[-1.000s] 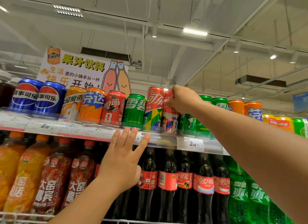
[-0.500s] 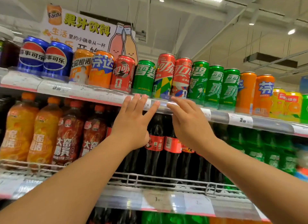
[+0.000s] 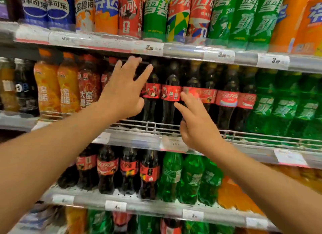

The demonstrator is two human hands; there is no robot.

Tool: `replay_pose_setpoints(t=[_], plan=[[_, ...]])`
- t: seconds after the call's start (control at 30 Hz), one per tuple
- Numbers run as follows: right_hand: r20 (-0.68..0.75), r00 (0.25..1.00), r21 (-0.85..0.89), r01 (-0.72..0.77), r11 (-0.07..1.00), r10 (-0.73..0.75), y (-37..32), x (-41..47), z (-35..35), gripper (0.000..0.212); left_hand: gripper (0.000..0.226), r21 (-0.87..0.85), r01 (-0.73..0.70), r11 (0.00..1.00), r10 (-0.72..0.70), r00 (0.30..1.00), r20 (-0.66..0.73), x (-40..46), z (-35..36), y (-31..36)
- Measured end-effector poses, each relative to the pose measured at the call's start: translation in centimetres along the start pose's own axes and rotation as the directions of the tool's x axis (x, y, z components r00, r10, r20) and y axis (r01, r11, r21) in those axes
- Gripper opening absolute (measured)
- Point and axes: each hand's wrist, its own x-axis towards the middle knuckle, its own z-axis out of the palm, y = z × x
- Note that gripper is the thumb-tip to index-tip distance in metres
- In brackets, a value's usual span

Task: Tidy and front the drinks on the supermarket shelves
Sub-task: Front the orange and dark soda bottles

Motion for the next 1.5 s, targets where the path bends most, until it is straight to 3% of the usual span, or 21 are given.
replay_pose_setpoints(t=[0.07,0.1,0.23,0.43,0.5,0.7,0.9,1.07,1.23,1.33,1.5], plan=[[0.090,0.996,0.041,-0.009,0.999,0.005,-0.6,-3.8,2.5,0.054,0.084,-0.019,0.039,0.999,-0.038,0.999,0.039,-5.2,1.5,0.1],[0.134,0.991,0.058,-0.023,0.998,0.015,-0.7,-5.2,3.7,0.054,0.083,-0.002,0.075,0.997,-0.074,0.989,0.126,-7.8,2.3,0.4],[0.223,0.974,0.049,-0.041,0.998,0.029,-0.8,-7.2,6.4,0.057,0.084,0.081,0.201,0.976,-0.214,0.835,0.507,-14.5,4.1,0.9],[0.216,0.975,-0.004,-0.042,0.999,0.042,-0.9,-7.7,7.3,0.065,0.085,0.061,0.252,0.966,-0.226,0.702,0.675,-16.2,4.0,1.4],[0.208,0.975,-0.016,-0.081,0.997,0.082,-1.3,-7.7,7.5,0.063,0.086,0.030,0.286,0.958,-0.230,0.700,0.676,-16.1,3.9,1.3],[0.138,0.970,-0.036,-0.196,0.980,0.199,-2.5,-7.8,7.9,0.058,0.086,-0.026,0.255,0.967,-0.190,0.780,0.597,-17.0,4.6,0.6],[0.158,0.926,-0.099,-0.331,0.938,0.344,-4.6,-7.4,8.0,0.056,0.084,-0.095,0.100,0.991,-0.033,0.842,0.538,-18.2,5.7,-2.3],[0.172,0.861,-0.272,-0.425,0.863,0.478,-7.2,-6.6,8.3,0.057,0.081,-0.089,0.163,0.983,-0.101,0.873,0.477,-21.2,6.3,-10.0],[0.251,0.722,-0.455,-0.500,0.737,0.645,-10.1,-5.3,8.2,0.068,0.085,-0.122,0.102,0.987,-0.035,0.890,0.455,-23.5,7.2,-13.3],[0.264,0.785,-0.419,-0.430,0.800,0.560,-13.7,-3.0,9.1,0.066,0.090,-0.126,0.109,0.986,-0.038,0.884,0.466,-23.6,7.7,-13.0],[0.334,0.896,-0.172,-0.247,0.954,0.292,-20.7,2.3,13.1,0.079,0.094,-0.148,0.121,0.982,-0.032,0.868,0.495,-23.6,7.7,-13.3]])
